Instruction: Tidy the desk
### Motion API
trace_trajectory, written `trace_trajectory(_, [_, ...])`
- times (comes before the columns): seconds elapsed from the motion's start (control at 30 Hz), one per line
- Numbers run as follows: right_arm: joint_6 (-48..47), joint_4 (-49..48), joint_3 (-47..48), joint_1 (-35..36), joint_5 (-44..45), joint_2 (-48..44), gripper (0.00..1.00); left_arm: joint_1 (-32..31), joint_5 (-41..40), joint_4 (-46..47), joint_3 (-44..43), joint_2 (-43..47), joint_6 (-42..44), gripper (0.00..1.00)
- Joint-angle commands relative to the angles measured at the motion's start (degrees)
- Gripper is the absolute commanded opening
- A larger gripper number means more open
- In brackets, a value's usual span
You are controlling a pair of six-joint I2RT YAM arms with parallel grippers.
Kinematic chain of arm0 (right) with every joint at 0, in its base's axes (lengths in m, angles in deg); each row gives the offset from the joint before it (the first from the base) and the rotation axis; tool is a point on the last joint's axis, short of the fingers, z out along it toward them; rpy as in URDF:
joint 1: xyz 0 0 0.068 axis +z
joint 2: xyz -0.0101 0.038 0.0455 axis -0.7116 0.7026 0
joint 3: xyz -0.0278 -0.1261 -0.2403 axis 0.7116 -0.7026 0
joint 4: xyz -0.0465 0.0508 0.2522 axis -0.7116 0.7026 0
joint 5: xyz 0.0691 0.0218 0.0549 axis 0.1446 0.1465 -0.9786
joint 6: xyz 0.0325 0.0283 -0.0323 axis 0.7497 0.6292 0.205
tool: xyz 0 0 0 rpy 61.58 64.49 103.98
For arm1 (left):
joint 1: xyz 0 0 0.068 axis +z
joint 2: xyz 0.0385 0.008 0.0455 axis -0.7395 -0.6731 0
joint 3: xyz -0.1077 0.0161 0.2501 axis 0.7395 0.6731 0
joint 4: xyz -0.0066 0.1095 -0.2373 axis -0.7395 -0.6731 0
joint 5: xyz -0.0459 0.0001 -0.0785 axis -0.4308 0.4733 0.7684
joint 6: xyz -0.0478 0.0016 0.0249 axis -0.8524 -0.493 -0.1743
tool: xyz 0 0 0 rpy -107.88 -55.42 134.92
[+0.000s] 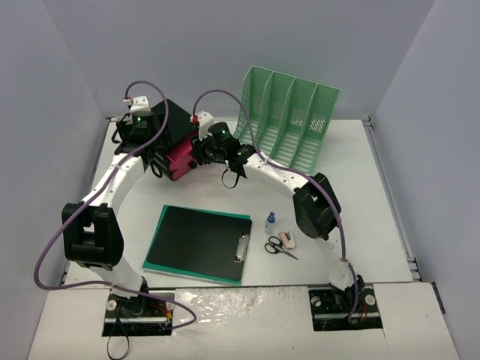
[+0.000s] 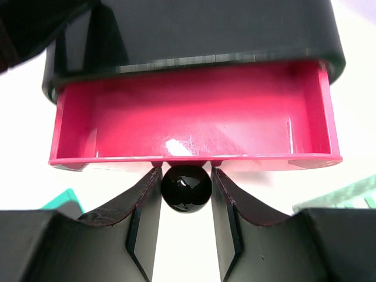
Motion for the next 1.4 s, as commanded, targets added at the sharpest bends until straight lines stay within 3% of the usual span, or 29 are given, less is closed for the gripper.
trace_trajectory(0.0, [-1.4,1.6,-3.4,-0.5,5.2,-8.7,0.0,0.3,-1.1,-6.7,-1.8,0.7,0.8,0.97])
trace_trajectory(0.63, [-1.8,5.2,-8.5,-1.1,7.7,-12.4,0.01,0.3,-1.0,-6.7,-1.5,1.6,0.5,0.97])
trace_trajectory(0.77, [-1.0,5.7,-7.6,-1.1,8.2,-11.8,0.19,0.3,-1.0,-6.8,-1.6,1.7,0.8,0.97])
trace_trajectory(1.07, [-0.6,6.5,-4.9,-0.9,8.2,-10.4,0.78,0.3,-0.9,-6.9,-1.7,2.1,0.9,0.97])
trace_trajectory(1.37, [-1.0,7.9,-1.3,-0.9,8.2,-11.7,0.89,0.3,-0.6,-6.8,-2.0,2.1,1.0,0.97])
